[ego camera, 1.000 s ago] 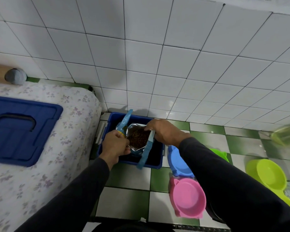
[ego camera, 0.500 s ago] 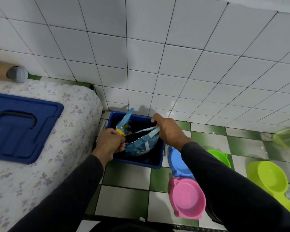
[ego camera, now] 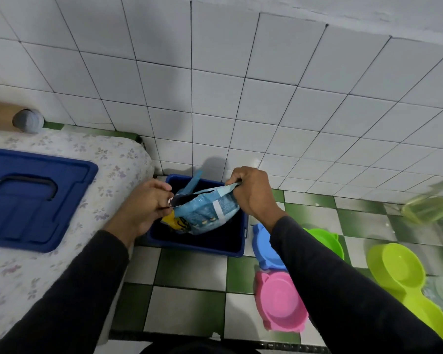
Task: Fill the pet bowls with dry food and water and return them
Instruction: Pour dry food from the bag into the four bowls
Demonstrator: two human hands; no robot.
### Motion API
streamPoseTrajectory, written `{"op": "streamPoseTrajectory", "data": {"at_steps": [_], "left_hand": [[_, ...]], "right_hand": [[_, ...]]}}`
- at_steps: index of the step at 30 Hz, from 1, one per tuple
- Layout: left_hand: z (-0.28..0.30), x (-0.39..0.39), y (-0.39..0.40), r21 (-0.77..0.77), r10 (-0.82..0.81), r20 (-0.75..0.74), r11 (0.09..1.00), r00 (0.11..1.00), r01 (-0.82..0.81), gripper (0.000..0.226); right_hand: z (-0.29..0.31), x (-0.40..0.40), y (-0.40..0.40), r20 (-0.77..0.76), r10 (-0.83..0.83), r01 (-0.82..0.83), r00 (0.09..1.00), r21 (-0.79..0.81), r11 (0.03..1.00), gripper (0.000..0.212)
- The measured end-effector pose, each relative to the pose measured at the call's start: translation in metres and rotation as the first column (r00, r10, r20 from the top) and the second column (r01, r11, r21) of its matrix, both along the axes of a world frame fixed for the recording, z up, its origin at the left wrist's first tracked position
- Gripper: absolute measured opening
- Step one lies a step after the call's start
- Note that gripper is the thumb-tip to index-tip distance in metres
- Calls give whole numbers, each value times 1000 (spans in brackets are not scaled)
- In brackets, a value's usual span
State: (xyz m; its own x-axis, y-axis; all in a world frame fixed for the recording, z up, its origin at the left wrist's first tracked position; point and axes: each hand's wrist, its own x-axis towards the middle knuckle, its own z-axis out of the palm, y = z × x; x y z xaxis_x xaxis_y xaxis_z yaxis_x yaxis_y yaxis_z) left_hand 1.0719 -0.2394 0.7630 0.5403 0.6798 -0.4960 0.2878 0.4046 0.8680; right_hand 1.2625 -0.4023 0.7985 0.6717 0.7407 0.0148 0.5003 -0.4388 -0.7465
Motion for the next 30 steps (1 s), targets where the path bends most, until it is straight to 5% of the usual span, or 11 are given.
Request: {"op": "streamPoseTrajectory", "data": {"at_steps": [6, 10, 16, 22, 30], "left_hand": [[-43, -21, -24, 167, -213, 114, 967, 971, 192, 48], [-46, -9, -39, 250, -189, 144, 957, 971, 149, 67], [-28, 9, -35, 305, -153, 117, 946, 981, 111, 47], [-15, 15, -40, 353, -297, 123, 905, 947, 238, 55], [1, 17, -85, 461, -202, 120, 878, 972, 125, 58]], "right_hand": [[23, -14, 0, -54, -133, 139, 990, 139, 980, 31], [37, -21, -2, -76, -187, 199, 979, 195, 960, 32], [43, -34, -16, -137, -253, 281, 958, 266, 922, 36], [47, -45, -28, -211, -316, 372, 925, 327, 869, 39], [50, -46, -56, -283, -353, 445, 892, 400, 802, 37]]}}
